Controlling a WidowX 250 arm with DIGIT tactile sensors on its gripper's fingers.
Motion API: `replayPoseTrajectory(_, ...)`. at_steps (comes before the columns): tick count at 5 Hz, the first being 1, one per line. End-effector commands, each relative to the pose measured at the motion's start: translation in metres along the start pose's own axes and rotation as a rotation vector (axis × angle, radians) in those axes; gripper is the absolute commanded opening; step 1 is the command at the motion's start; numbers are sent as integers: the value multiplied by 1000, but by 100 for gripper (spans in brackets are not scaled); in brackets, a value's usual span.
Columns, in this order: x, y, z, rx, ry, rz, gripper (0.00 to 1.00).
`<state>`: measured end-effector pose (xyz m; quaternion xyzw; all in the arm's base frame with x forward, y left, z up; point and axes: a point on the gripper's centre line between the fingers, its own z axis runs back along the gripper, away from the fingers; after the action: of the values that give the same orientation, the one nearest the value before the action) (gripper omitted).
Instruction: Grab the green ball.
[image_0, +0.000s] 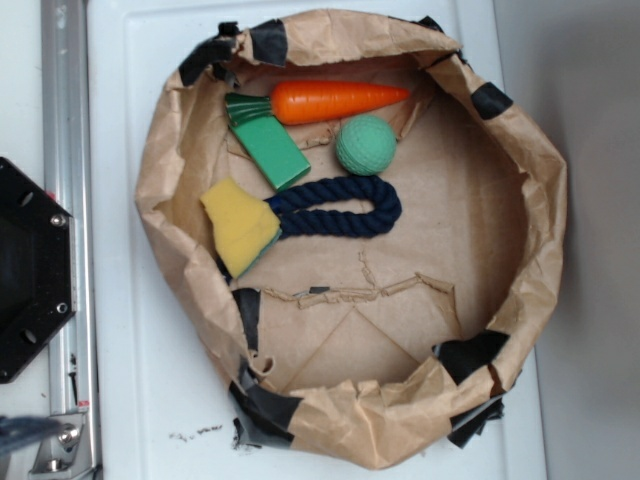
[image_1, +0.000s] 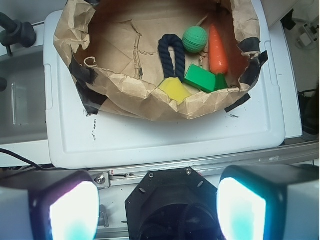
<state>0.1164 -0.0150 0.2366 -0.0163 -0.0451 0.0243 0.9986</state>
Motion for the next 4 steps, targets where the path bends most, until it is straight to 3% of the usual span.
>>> replayPoseTrajectory(1, 0, 0, 0, 0, 0, 0, 100)
replayPoseTrajectory(2, 36, 15, -28, 5, -88, 185, 100)
replayPoseTrajectory(3, 74, 33, -58, -32, -128, 311, 100)
replayPoseTrajectory(4, 94, 42, -73, -60, -164, 385, 100)
